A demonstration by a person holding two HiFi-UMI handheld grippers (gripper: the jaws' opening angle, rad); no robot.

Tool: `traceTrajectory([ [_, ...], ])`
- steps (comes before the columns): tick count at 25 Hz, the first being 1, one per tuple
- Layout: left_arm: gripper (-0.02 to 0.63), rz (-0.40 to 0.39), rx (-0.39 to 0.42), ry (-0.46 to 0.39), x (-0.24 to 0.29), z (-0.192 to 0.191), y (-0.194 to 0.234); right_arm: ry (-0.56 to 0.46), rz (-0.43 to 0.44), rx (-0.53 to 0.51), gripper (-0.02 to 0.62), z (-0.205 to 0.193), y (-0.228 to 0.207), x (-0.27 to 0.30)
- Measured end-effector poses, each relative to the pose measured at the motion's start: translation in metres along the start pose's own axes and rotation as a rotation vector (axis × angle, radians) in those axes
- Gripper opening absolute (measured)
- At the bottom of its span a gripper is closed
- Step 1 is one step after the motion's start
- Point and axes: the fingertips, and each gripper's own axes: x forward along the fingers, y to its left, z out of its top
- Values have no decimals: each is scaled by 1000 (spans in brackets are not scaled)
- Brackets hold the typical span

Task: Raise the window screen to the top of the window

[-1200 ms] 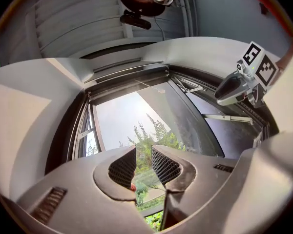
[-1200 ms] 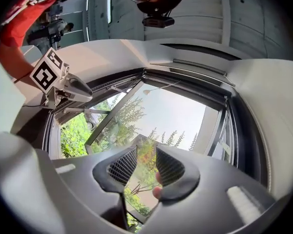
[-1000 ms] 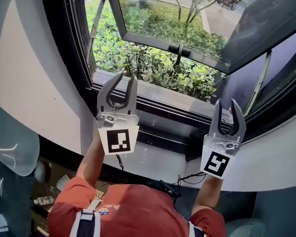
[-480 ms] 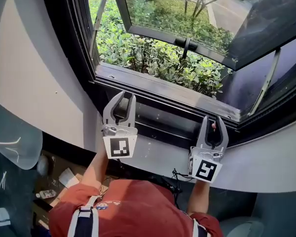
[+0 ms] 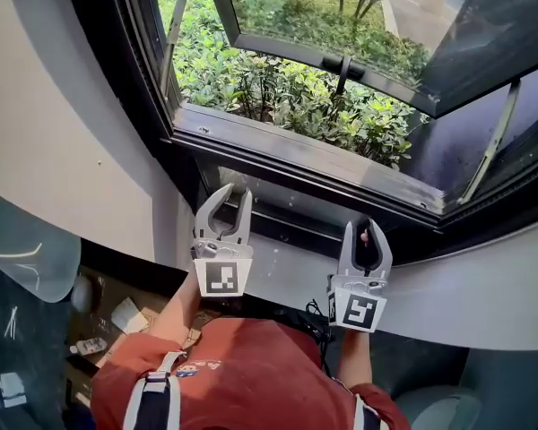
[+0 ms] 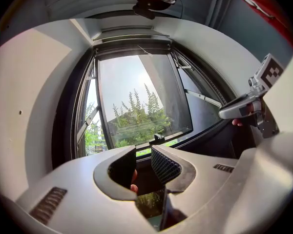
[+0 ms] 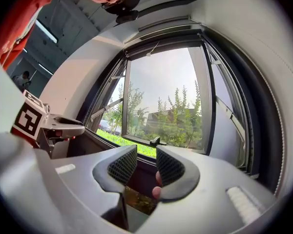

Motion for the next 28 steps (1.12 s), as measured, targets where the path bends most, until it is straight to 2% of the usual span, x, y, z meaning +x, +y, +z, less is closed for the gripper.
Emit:
traceTrajectory([
  [7, 100, 0, -59, 8, -3, -6, -6, 18, -4, -13, 130, -7, 2, -2],
  [11, 100, -33, -23, 3, -2, -6, -12, 29, 7, -15, 130, -10, 4, 0],
  [15, 77, -44, -33, -3, -3, -3, -15, 27, 13, -21, 128, -10, 8, 0],
  [19, 31, -26, -52, -61, -3, 7, -12, 18, -8, -30, 56, -7, 8, -1],
  [21, 11, -32, -61, -11, -4, 0, -13, 17, -18, -38, 14, -7, 8, -1],
  [28, 6, -41, -38, 15, -4, -1, -16, 10, -23, -32, 9, -6, 8, -2],
])
